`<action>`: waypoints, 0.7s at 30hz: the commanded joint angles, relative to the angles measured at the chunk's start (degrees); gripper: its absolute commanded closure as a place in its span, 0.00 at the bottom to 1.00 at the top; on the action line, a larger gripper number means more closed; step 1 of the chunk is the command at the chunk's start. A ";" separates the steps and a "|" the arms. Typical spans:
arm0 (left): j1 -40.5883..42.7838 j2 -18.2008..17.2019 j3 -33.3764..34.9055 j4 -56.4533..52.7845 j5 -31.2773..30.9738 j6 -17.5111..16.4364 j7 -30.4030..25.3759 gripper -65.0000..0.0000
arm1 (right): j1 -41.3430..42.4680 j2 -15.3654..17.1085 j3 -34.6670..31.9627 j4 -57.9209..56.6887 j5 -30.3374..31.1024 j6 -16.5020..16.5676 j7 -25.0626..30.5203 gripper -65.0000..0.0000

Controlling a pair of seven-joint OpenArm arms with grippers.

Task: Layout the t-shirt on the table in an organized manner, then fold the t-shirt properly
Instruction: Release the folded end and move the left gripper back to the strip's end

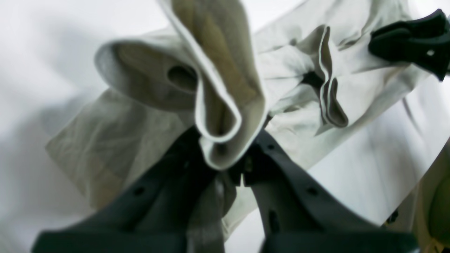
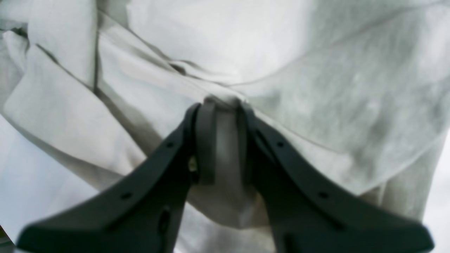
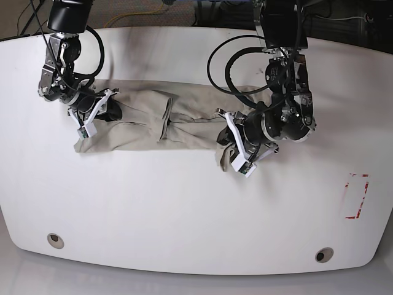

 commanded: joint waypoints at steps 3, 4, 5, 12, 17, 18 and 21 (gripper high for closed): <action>-0.99 0.44 0.48 0.75 -1.42 0.07 -1.00 0.84 | -0.25 0.25 -0.23 -0.14 -2.53 -0.14 -3.77 0.83; -0.91 0.44 0.48 0.75 -1.42 0.07 -1.00 0.79 | -0.25 0.25 -0.23 -0.14 -2.53 -0.14 -3.77 0.83; -0.91 0.44 0.48 0.75 -1.51 0.07 -1.00 0.71 | -0.25 0.25 -0.31 -0.14 -2.53 -0.14 -3.77 0.83; -0.91 0.44 0.48 0.93 -2.21 0.07 -0.74 0.34 | -0.25 0.25 -0.31 -0.14 -2.53 -0.14 -3.77 0.83; -1.43 0.44 0.48 0.93 -7.31 -0.19 0.93 0.30 | -0.25 0.25 -0.31 -0.14 -2.53 -0.14 -3.77 0.83; -1.70 0.44 0.48 0.93 -8.19 -0.19 1.55 0.30 | -0.25 0.25 -0.31 -0.14 -2.53 -0.14 -3.77 0.83; -2.93 0.44 0.30 1.72 -11.01 -0.28 3.57 0.30 | -0.16 0.25 -0.40 -0.14 -2.53 -0.14 -3.77 0.83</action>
